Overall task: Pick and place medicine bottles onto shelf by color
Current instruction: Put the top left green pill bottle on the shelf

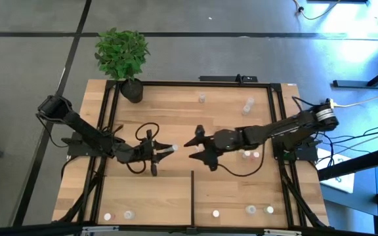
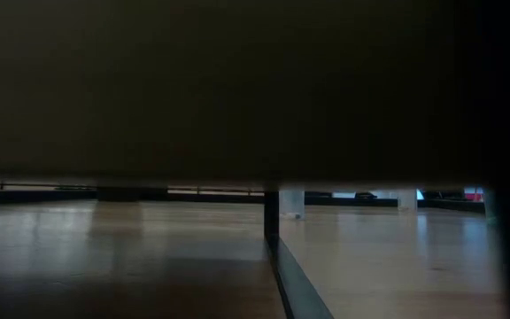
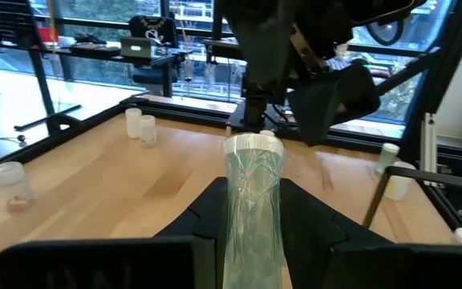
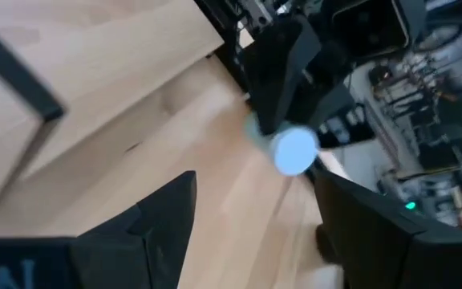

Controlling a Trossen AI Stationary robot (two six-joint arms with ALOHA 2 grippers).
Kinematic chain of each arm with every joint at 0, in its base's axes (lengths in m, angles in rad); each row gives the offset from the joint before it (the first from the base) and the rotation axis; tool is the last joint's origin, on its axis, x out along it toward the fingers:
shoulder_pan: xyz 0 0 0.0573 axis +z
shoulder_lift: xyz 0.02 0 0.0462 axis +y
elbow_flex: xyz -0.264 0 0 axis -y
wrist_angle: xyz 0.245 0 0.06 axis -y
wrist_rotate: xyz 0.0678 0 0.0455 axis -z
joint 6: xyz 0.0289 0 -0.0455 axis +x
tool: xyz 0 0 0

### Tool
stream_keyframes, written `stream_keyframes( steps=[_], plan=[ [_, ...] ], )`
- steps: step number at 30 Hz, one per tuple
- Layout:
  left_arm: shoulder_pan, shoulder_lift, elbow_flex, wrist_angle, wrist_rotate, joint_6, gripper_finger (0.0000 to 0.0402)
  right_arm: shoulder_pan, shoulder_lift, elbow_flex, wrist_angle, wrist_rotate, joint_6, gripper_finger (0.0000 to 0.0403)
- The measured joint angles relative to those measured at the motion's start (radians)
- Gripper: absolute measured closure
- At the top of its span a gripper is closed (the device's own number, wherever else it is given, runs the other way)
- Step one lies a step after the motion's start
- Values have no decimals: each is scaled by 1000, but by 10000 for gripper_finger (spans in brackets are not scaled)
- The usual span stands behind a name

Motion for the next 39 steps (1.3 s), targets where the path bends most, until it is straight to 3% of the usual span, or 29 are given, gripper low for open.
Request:
stream_keyframes(
  steps=[11, 22, 25, 39],
  plan=[
    [-4, 0, 0, -3, 56, -1, 327, -5, 165, 187, -50, 0, -64, 146],
    [-4, 0, 0, -14, 64, 0, 327, -5, 171, 190, -50, -12, -77, 147],
    [-4, 0, 0, -15, 64, 0, 327, -5, 171, 190, -46, -59, -72, 156],
    [-5, 0, 0, -15, 64, 0, 327, -29, 171, 190, -44, -60, -58, 187]
  ],
)
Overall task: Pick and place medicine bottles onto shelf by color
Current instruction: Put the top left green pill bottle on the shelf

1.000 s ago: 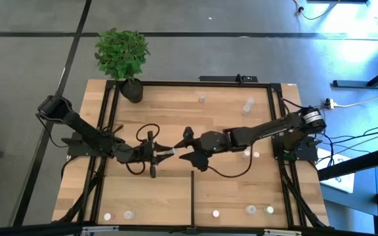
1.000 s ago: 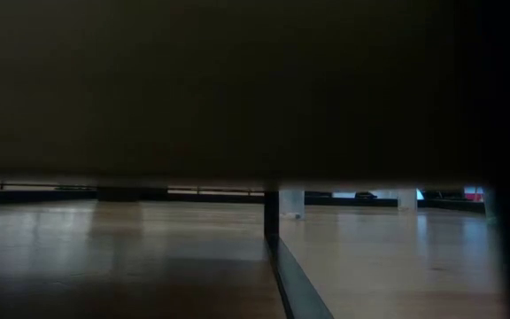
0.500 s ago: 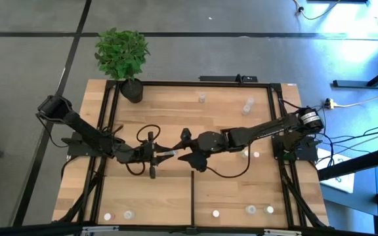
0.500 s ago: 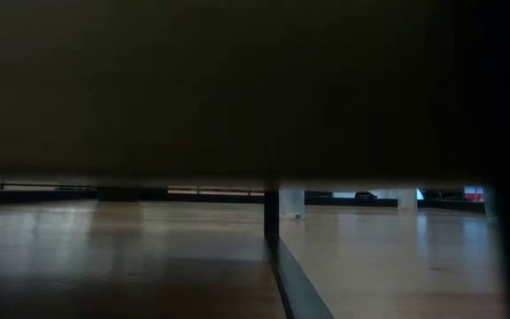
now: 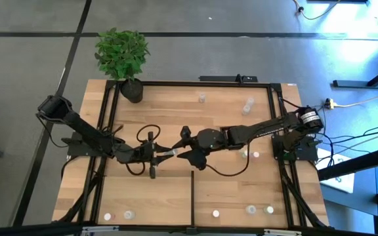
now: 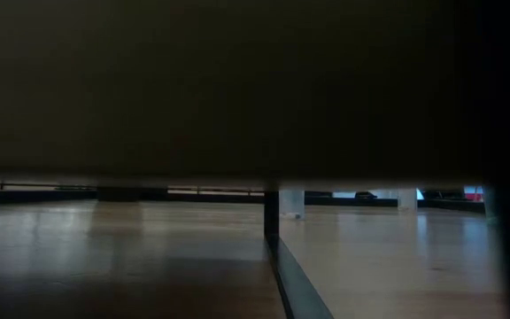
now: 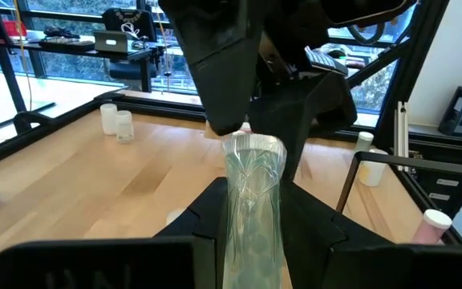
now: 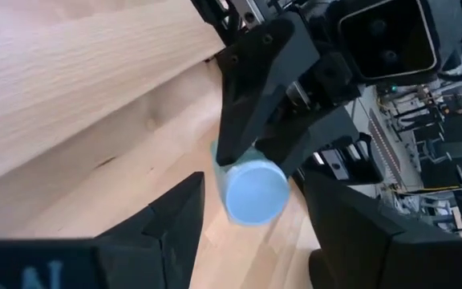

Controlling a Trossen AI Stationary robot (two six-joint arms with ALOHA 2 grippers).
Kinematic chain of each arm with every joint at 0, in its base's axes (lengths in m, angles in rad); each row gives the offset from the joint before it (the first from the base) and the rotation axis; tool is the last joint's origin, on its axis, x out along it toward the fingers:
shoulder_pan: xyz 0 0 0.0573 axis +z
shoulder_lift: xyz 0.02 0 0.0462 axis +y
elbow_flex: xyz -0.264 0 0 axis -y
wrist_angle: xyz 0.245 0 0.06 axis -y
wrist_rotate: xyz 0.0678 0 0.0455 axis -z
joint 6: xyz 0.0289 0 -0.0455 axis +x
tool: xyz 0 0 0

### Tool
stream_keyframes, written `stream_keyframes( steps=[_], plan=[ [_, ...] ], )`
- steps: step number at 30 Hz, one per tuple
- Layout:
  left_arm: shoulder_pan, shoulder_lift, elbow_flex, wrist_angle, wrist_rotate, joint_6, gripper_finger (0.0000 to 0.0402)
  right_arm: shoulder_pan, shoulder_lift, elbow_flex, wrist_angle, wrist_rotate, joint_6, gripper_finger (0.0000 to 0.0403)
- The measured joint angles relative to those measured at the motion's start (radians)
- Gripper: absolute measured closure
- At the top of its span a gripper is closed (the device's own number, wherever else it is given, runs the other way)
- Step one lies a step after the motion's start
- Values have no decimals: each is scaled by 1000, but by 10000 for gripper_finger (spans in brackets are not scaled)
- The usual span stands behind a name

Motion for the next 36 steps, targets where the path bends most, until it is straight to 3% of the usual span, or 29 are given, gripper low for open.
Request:
stream_keyframes(
  steps=[6, 12, 27, 36],
  plan=[
    [0, 0, 0, -2, 0, 0, 327, -1, 0, 0, 0, -2, 69, 187],
    [0, 0, 0, -3, 7, 0, 327, -1, 27, 1, 32, -52, 59, 187],
    [0, 0, 0, -9, 11, 0, 327, -1, 39, 1, 45, -35, 37, 188],
    [0, 0, 0, -11, 13, -2, 327, -1, 39, 1, 56, -34, 36, 254]
  ],
)
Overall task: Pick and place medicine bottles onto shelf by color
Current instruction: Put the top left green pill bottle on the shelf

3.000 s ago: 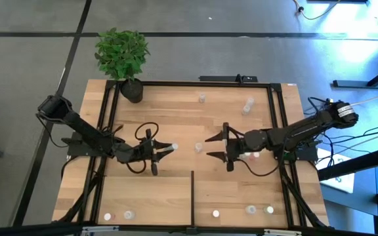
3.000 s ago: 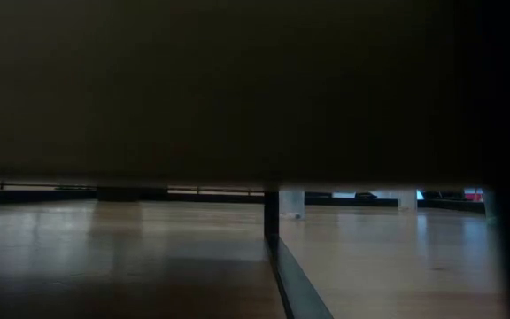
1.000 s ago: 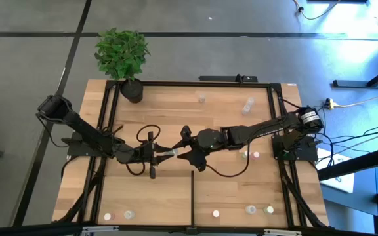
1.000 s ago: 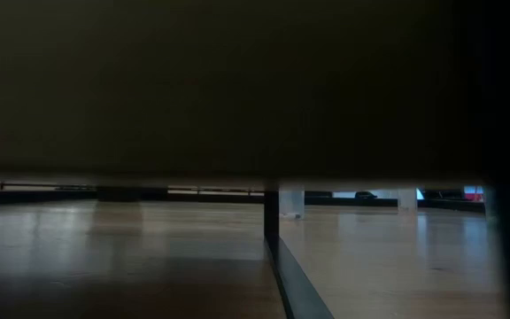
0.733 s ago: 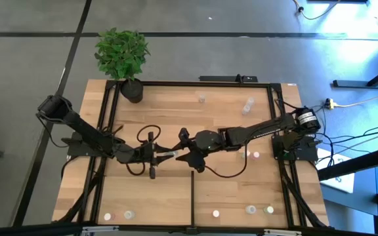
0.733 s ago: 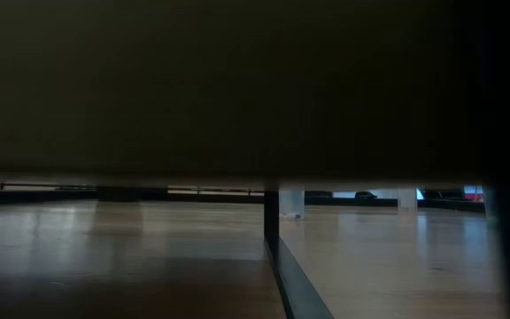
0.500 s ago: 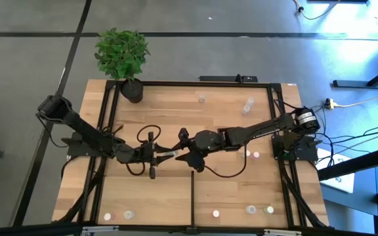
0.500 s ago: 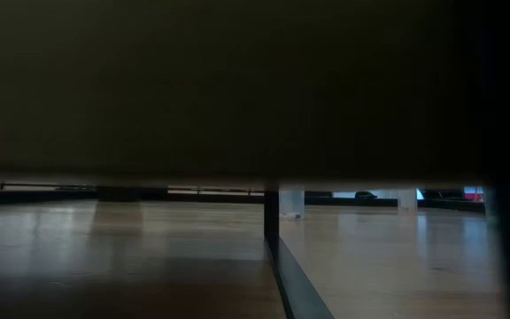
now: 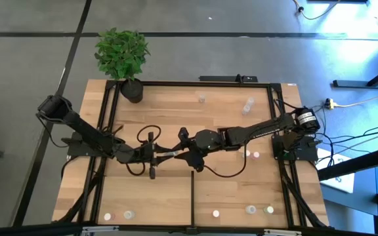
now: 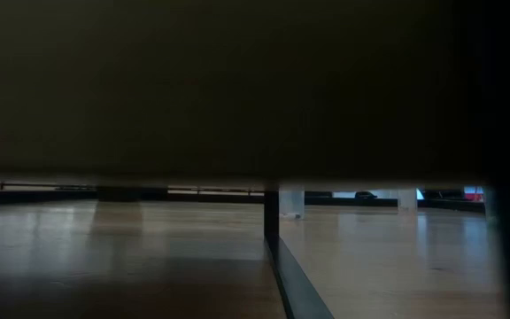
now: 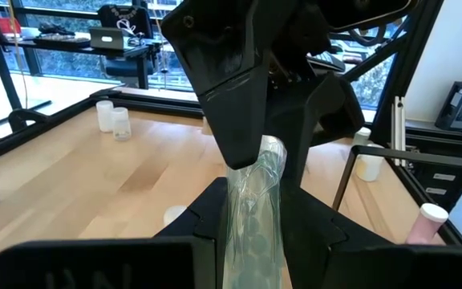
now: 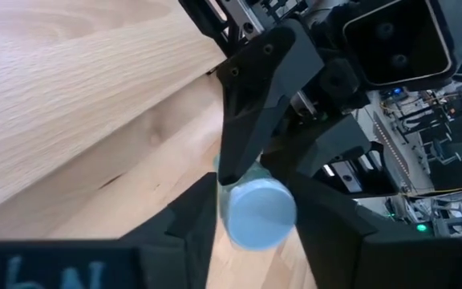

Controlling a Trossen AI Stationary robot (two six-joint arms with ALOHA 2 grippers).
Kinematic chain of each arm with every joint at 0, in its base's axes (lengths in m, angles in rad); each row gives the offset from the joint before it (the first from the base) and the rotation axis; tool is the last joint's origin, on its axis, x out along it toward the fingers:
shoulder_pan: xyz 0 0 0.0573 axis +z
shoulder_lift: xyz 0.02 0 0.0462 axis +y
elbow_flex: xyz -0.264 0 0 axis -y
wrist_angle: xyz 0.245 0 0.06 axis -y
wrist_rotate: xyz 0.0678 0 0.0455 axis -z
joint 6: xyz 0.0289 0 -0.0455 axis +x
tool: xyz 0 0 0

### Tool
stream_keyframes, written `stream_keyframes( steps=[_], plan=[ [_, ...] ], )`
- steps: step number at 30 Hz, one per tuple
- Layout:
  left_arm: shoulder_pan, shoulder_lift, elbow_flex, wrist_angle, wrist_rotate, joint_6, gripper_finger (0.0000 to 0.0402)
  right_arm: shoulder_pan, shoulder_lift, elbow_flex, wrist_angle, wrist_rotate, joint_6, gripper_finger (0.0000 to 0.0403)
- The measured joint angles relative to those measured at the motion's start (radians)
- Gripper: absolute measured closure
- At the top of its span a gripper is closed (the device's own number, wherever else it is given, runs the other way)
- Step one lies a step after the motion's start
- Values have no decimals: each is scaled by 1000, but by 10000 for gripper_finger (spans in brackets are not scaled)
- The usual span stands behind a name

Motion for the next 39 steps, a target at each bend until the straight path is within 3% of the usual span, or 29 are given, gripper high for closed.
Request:
stream_keyframes(
  steps=[5, 14, 39],
  plan=[
    [0, 0, 0, 0, 2, -1, 327, 0, 0, 0, 3, 1, 0, 281],
    [0, 0, 0, 2, 11, -1, 324, 1, 0, -1, 8, 15, 3, 279],
    [9, 0, 0, -1, 10, -53, 253, 1, 0, -1, 10, 15, 5, 280]
  ],
)
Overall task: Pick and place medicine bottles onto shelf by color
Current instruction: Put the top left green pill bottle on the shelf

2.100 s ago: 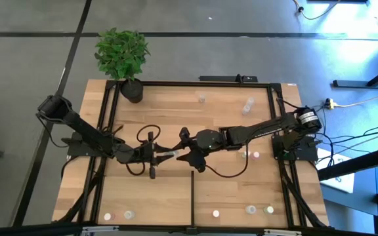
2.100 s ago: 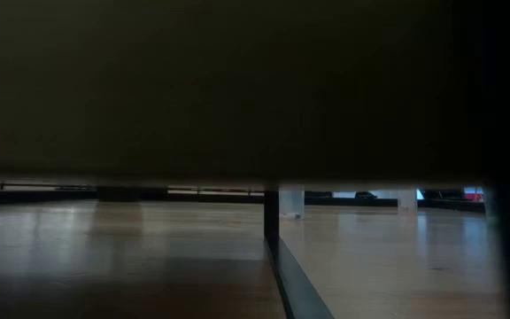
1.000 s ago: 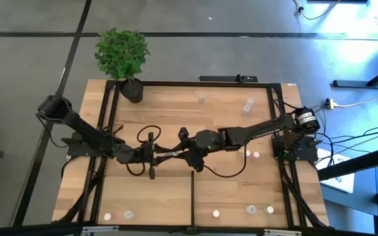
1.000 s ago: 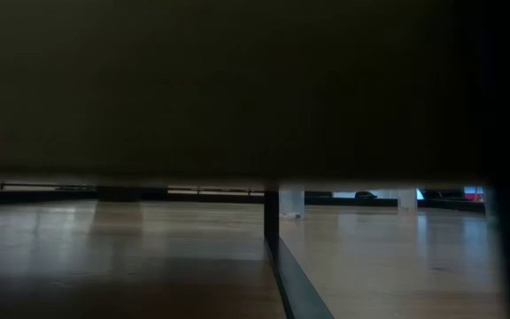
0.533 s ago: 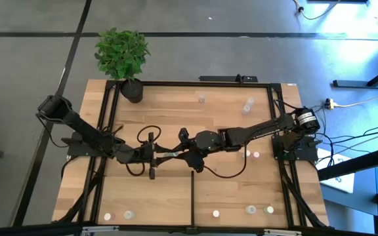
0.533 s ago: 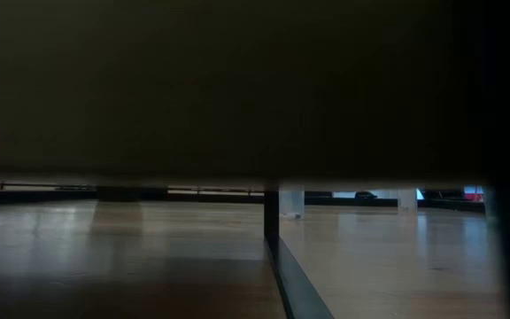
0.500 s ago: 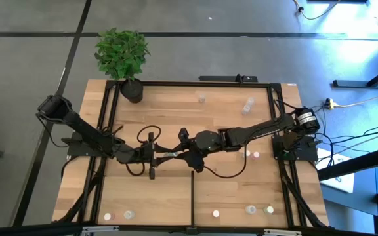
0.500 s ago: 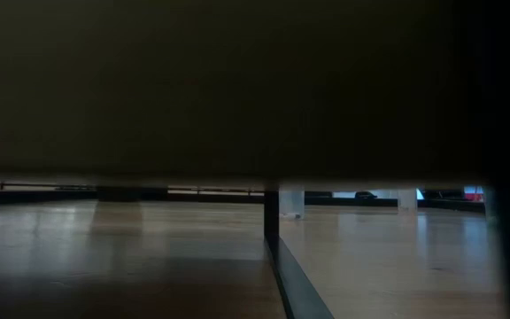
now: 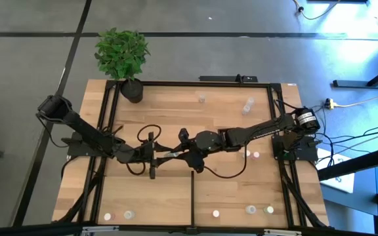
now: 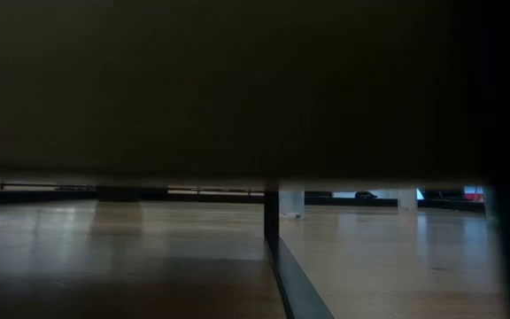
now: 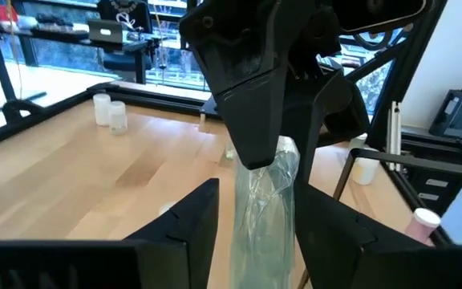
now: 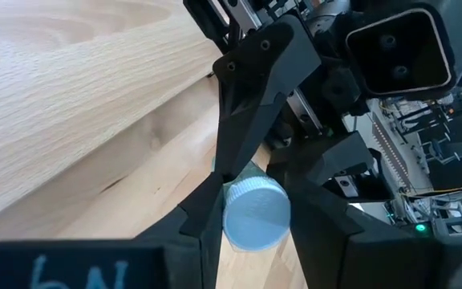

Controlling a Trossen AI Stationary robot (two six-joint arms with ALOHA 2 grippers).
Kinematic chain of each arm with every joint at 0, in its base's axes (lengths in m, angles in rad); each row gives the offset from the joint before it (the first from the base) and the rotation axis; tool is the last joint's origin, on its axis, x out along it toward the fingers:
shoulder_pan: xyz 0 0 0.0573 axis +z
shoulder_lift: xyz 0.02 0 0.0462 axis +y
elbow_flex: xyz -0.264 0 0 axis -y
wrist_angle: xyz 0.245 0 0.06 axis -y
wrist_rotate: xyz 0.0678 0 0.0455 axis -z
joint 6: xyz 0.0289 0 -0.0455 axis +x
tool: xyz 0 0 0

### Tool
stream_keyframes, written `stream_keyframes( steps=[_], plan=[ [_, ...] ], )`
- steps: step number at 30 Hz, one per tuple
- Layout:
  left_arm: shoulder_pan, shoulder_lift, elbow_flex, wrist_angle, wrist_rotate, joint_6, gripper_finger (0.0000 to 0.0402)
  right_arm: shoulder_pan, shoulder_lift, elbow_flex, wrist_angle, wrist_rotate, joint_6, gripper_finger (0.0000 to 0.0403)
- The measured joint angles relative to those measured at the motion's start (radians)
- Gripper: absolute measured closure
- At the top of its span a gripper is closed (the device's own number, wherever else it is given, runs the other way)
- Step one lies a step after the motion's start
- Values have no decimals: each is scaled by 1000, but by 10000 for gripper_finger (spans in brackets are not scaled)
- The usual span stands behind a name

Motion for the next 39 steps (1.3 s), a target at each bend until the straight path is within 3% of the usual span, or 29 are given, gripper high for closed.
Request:
stream_keyframes(
  steps=[39],
  plan=[
    [-1, 0, 0, -9, 10, -37, 274, -1, -1, 0, 0, 3, 0, 280]
  ],
)
